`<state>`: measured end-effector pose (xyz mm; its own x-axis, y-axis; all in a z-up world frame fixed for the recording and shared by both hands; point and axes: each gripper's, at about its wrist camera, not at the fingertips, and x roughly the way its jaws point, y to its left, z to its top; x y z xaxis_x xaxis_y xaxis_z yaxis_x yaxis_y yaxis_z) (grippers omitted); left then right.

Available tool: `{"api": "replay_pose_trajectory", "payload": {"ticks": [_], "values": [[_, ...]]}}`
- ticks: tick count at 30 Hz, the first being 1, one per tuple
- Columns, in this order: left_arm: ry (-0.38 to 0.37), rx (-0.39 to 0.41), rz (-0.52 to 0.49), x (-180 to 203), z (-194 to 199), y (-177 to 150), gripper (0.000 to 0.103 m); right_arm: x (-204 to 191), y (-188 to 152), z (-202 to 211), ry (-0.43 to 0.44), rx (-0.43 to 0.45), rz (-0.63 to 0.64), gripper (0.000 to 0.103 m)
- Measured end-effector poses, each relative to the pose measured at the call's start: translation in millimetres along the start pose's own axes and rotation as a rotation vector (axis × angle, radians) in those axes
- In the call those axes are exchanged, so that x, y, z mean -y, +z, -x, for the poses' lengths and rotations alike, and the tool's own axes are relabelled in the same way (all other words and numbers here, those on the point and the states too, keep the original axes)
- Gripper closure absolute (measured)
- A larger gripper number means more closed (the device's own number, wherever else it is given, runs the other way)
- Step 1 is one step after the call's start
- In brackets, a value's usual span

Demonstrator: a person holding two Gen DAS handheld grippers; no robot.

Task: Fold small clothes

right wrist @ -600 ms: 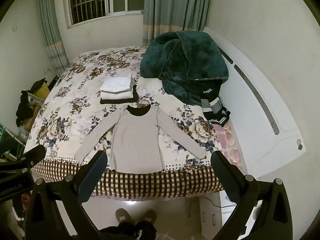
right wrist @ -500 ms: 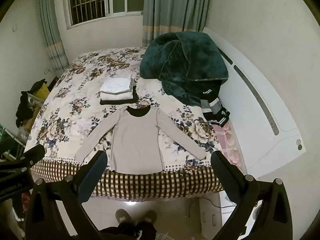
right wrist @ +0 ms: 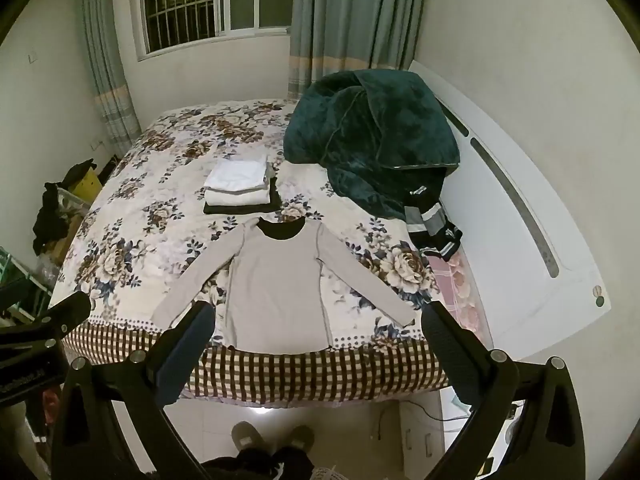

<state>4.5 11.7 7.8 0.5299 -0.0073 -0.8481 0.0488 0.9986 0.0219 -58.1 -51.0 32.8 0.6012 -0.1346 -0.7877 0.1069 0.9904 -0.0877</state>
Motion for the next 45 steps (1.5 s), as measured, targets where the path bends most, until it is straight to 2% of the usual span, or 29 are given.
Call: {"api": "replay_pose_trajectory", "payload": {"ticks": [30,45], "values": [[-0.014,0.027,0.008,0.0,7.2,16.3,0.000,-11.1,20.2,12.9,0.003,0.028,0.010,0.000],[-0.012,0.051,0.014,-6.1,17.7,12.0,0.000,-9.3,33.4,23.1,0.010,0.046,0.004,0.000]]}}
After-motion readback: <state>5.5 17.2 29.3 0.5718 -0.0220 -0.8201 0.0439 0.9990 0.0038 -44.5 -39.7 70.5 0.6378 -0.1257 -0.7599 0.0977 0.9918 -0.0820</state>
